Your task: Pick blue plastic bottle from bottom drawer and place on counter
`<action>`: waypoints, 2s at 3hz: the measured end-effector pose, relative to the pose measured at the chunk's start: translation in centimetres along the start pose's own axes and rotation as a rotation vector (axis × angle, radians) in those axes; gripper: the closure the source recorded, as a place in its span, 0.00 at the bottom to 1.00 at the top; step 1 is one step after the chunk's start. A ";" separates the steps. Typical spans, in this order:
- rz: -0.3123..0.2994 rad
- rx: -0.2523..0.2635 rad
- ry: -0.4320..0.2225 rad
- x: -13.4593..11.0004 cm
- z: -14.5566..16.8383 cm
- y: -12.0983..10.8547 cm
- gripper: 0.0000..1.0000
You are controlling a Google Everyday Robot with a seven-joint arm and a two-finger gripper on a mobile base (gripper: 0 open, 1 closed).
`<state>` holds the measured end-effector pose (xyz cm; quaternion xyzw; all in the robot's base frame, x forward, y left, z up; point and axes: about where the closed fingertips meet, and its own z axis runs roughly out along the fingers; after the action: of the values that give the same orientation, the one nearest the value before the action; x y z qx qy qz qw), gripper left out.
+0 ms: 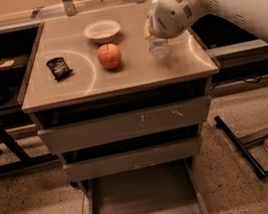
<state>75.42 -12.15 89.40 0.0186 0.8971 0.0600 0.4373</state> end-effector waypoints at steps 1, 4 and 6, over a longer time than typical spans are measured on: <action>-0.001 0.000 0.000 0.0 0.0 0.0 0.36; -0.001 0.001 0.000 0.0 0.0 0.0 0.00; 0.023 0.129 -0.095 -4.6 -7.4 -3.3 0.00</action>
Offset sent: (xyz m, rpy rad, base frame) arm 0.0000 -0.0001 0.0000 -0.0007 -0.0002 0.0000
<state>72.50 -16.49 97.14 0.0598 0.8772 0.0061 0.4764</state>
